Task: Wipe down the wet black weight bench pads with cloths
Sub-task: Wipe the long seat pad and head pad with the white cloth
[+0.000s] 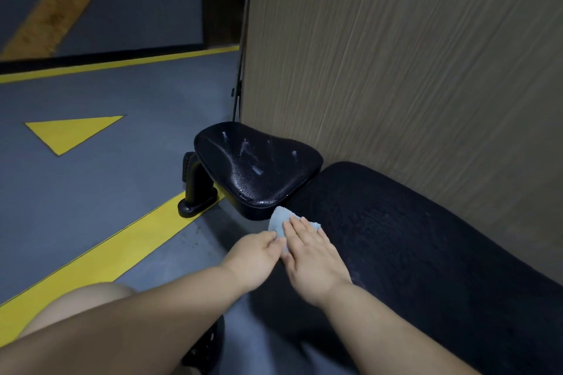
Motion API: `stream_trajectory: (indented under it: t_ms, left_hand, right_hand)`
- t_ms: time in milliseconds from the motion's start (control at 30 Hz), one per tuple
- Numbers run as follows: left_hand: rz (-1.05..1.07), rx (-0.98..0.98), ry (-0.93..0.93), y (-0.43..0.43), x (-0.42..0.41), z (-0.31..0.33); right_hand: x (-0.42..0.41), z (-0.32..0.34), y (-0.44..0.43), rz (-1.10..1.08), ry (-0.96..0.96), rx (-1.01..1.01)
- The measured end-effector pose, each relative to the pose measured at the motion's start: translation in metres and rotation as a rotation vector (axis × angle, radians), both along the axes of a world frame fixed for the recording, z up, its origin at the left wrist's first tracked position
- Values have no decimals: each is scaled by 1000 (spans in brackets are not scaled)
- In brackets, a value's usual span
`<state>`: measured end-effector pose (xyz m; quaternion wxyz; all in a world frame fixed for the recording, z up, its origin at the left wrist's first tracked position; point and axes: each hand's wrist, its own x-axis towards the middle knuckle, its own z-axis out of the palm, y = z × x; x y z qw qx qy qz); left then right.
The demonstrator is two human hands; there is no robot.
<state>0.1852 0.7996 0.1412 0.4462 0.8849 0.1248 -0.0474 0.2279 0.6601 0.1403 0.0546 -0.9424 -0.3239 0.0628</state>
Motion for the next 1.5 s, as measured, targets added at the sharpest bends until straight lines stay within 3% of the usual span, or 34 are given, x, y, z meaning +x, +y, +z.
stream_trajectory:
  t_ms: [267, 400, 467, 633, 833, 967, 1067, 1267, 1500]
  left_hand:
    - [64, 106, 1, 8, 2, 6]
    - [104, 157, -11, 11, 9, 9]
    - [92, 177, 3, 13, 14, 13]
    - [37, 214, 48, 20, 23, 21]
    - [14, 395, -58, 14, 23, 16]
    - [-125, 490, -296, -1, 19, 14]
    - [-276, 489, -359, -15, 17, 12]
    - [-596, 647, -206, -48, 18, 0]
    - [-647, 703, -176, -48, 23, -3]
  right_hand:
    - [-35, 9, -16, -93, -35, 28]
    - [-27, 19, 2, -170, -249, 29]
    - [-18, 18, 16, -161, -223, 78]
    - [-7, -2, 35, -123, -180, -141]
    - [-17, -9, 25, -145, -244, -171]
    - [-29, -18, -3, -155, -340, -138]
    - [-42, -25, -39, -171, -376, -94]
    - [-70, -22, -116, -240, -426, -107]
    - [-82, -24, -160, -306, -423, -81]
